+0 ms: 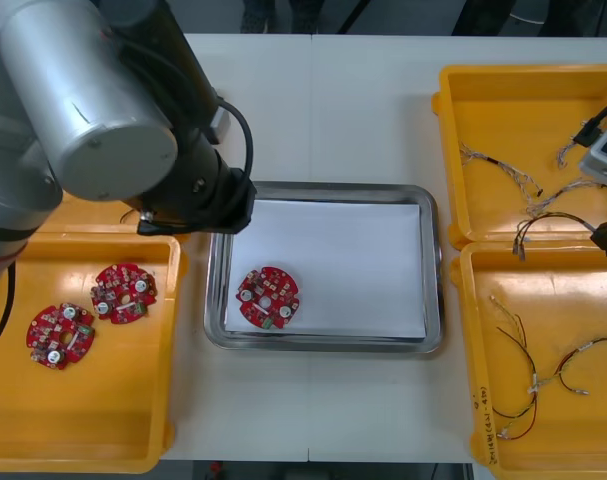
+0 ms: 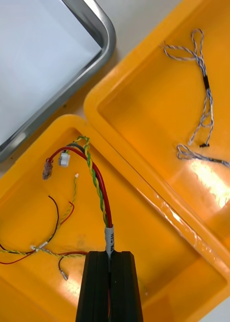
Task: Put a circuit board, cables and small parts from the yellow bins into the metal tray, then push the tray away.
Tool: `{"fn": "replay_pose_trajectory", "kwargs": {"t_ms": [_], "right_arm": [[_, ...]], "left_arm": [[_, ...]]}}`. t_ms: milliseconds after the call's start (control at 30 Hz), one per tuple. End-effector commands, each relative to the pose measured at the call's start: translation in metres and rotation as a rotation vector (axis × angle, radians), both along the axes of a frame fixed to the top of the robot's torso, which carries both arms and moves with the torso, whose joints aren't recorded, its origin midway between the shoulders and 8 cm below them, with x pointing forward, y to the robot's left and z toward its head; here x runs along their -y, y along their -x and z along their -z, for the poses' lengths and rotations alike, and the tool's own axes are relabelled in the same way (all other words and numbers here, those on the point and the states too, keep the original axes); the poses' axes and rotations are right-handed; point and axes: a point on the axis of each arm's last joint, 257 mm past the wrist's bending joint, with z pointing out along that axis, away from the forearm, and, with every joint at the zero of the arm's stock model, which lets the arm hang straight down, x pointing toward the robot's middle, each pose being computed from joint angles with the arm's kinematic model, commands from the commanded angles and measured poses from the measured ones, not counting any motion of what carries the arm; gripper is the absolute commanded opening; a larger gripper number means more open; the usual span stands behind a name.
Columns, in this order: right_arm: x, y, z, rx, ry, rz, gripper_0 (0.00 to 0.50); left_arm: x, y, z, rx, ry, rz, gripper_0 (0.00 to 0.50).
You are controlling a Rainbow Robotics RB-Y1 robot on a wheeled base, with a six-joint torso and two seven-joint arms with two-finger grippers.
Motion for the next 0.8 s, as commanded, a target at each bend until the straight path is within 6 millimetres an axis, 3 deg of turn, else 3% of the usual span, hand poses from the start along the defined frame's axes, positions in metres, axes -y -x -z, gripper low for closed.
{"fn": "replay_pose_trajectory", "kwargs": {"t_ms": [33,367,667,800], "right_arm": [[-0.02,-0.01,-0.02,0.051,0.086,-0.102,0.0],[-0.072,-0.015,-0.022,0.052,0.143,-0.252,0.0],[-0.133,-0.015,-0.024,0.064,0.166,-0.412,0.0],[-0.155,-0.016,-0.02,0.054,0.167,-0.458,0.0]], "left_arm": [[-0.037,-0.019,-0.037,0.031,0.031,-0.078,0.5],[-0.103,-0.025,-0.042,0.025,0.003,-0.118,0.5],[-0.168,-0.044,-0.045,0.019,-0.024,-0.121,0.5],[-0.193,-0.052,-0.036,-0.001,-0.079,-0.128,0.5]]}}
